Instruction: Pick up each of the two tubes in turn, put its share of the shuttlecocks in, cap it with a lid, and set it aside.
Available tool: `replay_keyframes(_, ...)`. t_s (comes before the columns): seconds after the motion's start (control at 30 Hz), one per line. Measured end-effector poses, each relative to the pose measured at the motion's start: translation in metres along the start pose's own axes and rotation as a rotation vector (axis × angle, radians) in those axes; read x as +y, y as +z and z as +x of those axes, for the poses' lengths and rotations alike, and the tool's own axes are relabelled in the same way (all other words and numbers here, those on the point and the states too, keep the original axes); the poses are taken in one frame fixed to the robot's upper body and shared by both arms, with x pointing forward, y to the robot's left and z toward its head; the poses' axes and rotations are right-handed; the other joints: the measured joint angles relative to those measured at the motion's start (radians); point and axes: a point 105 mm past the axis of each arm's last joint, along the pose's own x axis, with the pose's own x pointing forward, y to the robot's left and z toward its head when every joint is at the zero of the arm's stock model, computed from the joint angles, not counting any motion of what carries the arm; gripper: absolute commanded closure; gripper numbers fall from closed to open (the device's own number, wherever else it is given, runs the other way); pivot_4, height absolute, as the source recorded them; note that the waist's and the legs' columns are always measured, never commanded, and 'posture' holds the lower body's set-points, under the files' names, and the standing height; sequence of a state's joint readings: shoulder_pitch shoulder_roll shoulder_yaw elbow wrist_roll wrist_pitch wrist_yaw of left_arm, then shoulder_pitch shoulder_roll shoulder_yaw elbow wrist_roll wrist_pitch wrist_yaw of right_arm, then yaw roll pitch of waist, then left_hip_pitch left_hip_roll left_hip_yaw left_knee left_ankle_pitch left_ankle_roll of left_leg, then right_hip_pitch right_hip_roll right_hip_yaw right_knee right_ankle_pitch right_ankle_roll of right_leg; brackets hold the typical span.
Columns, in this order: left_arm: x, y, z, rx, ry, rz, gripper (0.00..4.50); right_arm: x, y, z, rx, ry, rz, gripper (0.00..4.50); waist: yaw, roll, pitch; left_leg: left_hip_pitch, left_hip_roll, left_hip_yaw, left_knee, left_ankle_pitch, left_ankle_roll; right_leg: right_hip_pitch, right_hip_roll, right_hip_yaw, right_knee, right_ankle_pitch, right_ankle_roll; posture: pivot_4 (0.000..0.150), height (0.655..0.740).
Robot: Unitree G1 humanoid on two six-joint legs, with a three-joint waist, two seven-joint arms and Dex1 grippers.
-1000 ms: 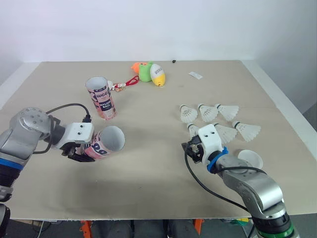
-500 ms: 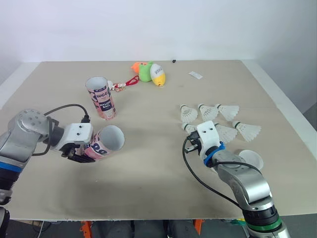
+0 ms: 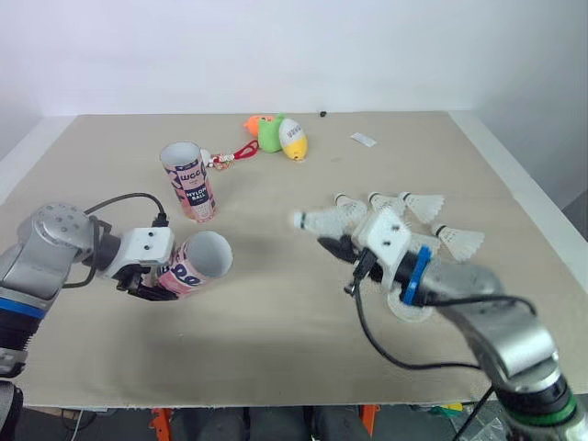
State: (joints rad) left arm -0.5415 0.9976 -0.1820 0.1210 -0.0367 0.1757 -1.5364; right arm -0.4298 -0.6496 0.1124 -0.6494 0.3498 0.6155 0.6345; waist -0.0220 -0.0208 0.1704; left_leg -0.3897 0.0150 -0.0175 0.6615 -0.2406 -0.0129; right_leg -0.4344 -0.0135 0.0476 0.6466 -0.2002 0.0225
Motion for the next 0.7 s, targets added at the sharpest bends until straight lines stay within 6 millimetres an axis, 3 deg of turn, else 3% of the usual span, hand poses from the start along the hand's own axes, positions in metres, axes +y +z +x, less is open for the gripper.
replay_keyframes(0.1, 0.002, 0.002, -0.001, -0.007, -0.01, -0.001, 1.51, 0.006, 0.028, 0.007, -0.116, 0.168, -0.097, 4.44, 0.001, 0.0, 0.0, -0.001, -0.001, 0.0, 0.0, 0.0, 0.0, 0.0, 0.0, 0.0, 0.0, 0.0, 0.0, 0.15, 0.7323)
replay_keyframes(0.17, 0.003, 0.002, -0.001, -0.009, -0.019, -0.009, 1.51, 0.013, 0.032, 0.013, -0.131, 0.29, -0.164, 4.44, 0.0, 0.0, 0.0, -0.001, -0.001, 0.001, 0.001, 0.0, 0.0, 0.0, 0.0, 0.001, 0.0, -0.001, 0.001, 0.15, 0.7323)
replay_keyframes(0.4, 0.004, 0.006, 0.0, -0.017, -0.056, -0.039, 1.51, 0.028, 0.025, 0.046, -0.123, 0.584, -0.406, 4.44, 0.0, 0.0, 0.0, -0.003, -0.002, 0.001, 0.001, 0.0, 0.0, -0.002, -0.001, 0.002, 0.0, 0.001, 0.006, 0.15, 0.7323)
replay_keyframes(0.53, 0.005, 0.007, 0.001, -0.017, -0.06, -0.048, 1.51, 0.033, 0.024, 0.068, -0.131, 0.626, -0.494, 4.44, 0.001, 0.0, 0.0, -0.003, -0.002, 0.0, 0.001, 0.0, 0.0, -0.002, -0.001, 0.002, 0.0, 0.001, 0.006, 0.15, 0.7323)
replay_keyframes(0.7, 0.005, 0.008, 0.002, -0.021, -0.063, -0.053, 1.51, 0.035, 0.025, 0.082, -0.135, 0.648, -0.532, 4.44, 0.002, 0.0, 0.0, -0.004, -0.003, 0.0, 0.002, 0.0, 0.0, -0.002, -0.002, 0.002, 0.001, 0.001, 0.006, 0.15, 0.7323)
